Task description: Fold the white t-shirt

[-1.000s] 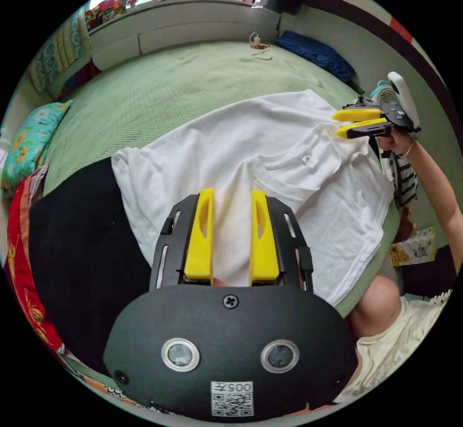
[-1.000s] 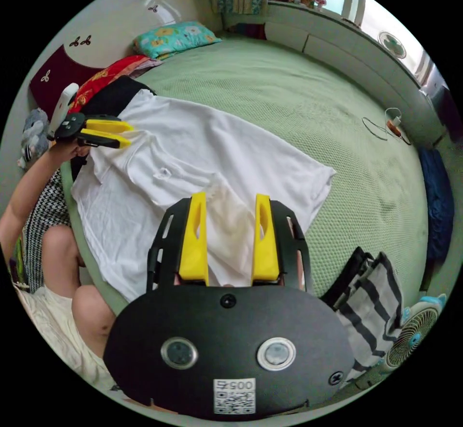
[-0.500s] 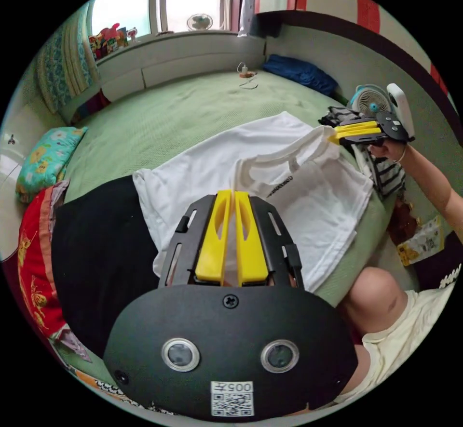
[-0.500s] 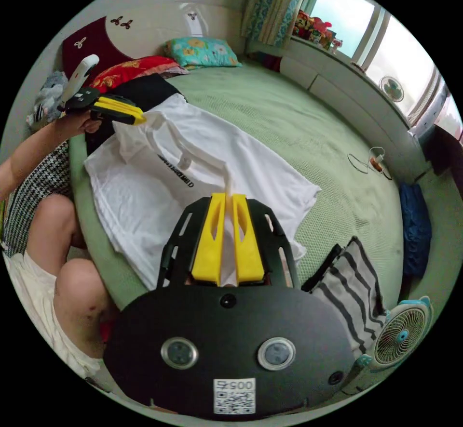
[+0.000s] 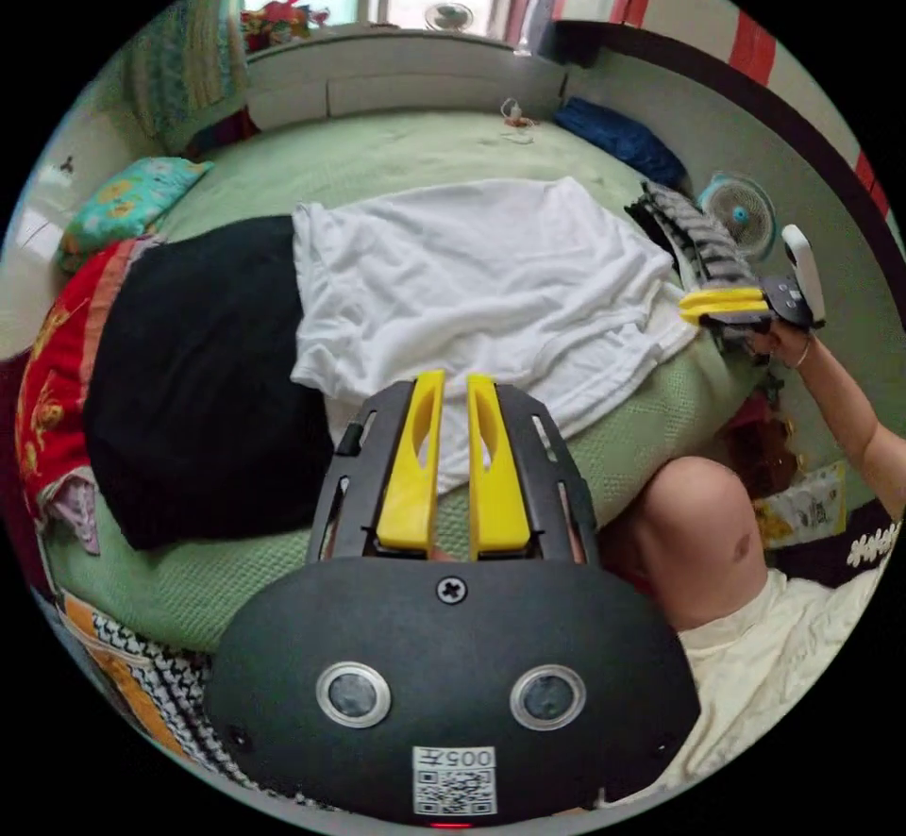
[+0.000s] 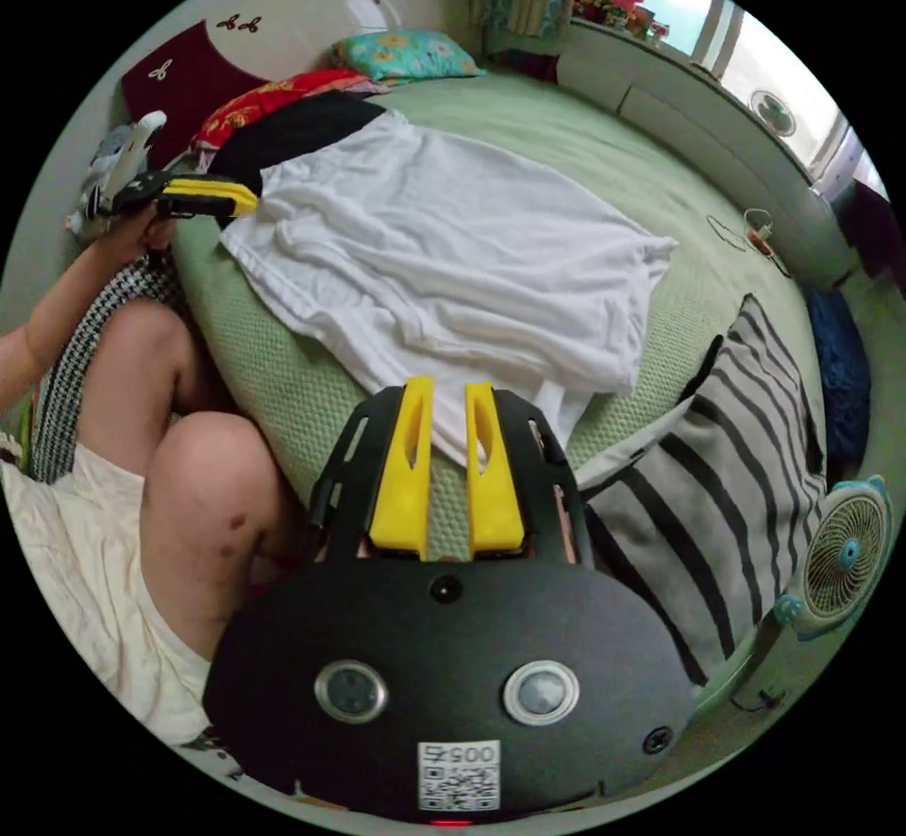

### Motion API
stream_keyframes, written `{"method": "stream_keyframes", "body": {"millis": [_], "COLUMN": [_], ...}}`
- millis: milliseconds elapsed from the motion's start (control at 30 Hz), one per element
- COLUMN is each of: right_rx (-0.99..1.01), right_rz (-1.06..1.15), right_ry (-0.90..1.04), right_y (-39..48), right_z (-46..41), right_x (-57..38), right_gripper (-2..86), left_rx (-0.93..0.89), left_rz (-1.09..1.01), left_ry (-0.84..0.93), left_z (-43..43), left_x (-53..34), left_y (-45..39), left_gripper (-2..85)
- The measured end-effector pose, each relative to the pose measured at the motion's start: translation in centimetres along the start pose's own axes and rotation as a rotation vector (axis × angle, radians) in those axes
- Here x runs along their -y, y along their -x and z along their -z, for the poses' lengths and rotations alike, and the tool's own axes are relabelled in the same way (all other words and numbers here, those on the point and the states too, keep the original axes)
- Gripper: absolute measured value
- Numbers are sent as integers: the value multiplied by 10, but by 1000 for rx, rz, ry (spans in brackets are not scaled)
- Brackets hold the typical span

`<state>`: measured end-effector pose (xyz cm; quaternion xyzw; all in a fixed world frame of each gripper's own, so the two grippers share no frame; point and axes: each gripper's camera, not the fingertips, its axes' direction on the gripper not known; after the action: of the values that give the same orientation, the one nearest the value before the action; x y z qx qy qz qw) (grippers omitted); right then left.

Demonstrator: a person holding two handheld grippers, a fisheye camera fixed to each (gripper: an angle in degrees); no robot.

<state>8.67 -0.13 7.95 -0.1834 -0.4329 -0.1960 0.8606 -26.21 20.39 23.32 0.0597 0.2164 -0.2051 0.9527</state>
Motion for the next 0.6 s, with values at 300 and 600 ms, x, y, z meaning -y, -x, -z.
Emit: {"method": "stream_keyframes", "body": {"millis": [300,600], "right_rx": [244,132], "right_rz": [-7,294], "right_ry": [-274,-131], "right_y": [101,208], "right_z": [-3,-98], "right_x": [84,109], "right_gripper": [84,110], "left_rx": [117,59], "left_rz": [321,224], "left_ry": [-134,2], "left_z": [20,20], "left_x": [-12,-25], "left_y": [69,92], "left_gripper": [64,81]}}
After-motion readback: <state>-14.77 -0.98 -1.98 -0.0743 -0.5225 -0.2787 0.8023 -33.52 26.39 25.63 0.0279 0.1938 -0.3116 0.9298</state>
